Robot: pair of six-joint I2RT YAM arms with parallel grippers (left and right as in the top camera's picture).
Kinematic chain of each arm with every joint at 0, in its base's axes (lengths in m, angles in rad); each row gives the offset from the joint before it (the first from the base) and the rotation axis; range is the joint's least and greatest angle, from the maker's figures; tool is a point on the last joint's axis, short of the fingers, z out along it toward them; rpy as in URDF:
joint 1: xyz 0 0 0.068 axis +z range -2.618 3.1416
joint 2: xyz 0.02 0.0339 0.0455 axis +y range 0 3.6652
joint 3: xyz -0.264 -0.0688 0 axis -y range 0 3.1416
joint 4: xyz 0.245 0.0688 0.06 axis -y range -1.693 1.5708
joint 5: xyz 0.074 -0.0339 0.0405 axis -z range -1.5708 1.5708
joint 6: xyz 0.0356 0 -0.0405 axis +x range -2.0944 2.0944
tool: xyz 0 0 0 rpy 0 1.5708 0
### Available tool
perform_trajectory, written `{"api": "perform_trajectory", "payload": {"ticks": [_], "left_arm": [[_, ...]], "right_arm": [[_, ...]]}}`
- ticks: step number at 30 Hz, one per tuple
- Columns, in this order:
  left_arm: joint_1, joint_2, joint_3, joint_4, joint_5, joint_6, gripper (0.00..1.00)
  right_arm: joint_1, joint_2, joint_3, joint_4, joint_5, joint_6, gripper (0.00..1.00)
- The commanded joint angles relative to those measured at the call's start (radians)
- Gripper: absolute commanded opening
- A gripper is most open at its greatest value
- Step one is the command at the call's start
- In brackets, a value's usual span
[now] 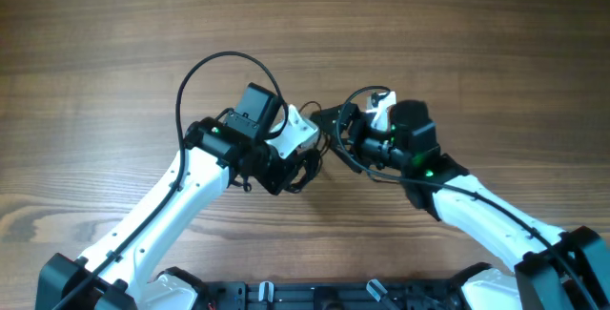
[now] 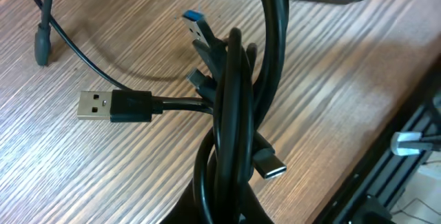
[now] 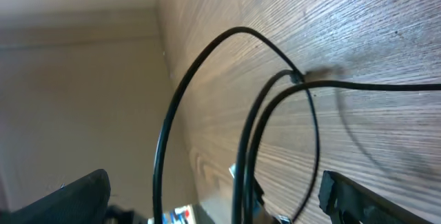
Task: Untangle cables
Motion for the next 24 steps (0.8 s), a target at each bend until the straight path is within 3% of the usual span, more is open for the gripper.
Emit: {"api": "perform_trajectory", "payload": {"ticks": [1,2,3,7,8,13,18,24], "left_arm": [[-0.003,-0.016,0.011,0.006,0.051,0.036,0.04],[-0.003,-0.016,0.011,0.009,0.051,0.036,0.04],[-0.003,-0.017,0.011,0.013,0.051,0.036,0.04],[-0.002,-0.017,0.011,0.032,0.049,0.034,0.04],[-0.002,-0.017,0.011,0.037,0.039,0.025,0.04],[0.004,-0.017,0.011,0.062,-0.194,-0.2,0.04],[0.066,-0.017,0.011,0.085,-0.216,-0.381,0.04],[0.171,-0.017,0.011,0.204,-0.216,-0.752,0.04]], "right_arm": [[0.034,0.007,0.006,0.009,0.126,0.06,0.9],[0.038,0.007,0.006,0.008,0.138,0.059,0.84],[0.039,0.007,0.006,0.004,0.146,0.058,0.64],[0.039,0.007,0.006,-0.02,0.163,0.001,0.09],[0.039,0.007,0.006,-0.023,0.163,-0.022,0.05],[0.039,0.006,0.006,-0.028,0.142,-0.124,0.04],[0.039,0.006,0.006,-0.004,0.051,-0.123,0.04],[0.045,0.006,0.006,0.005,-0.074,-0.068,0.04]]}}
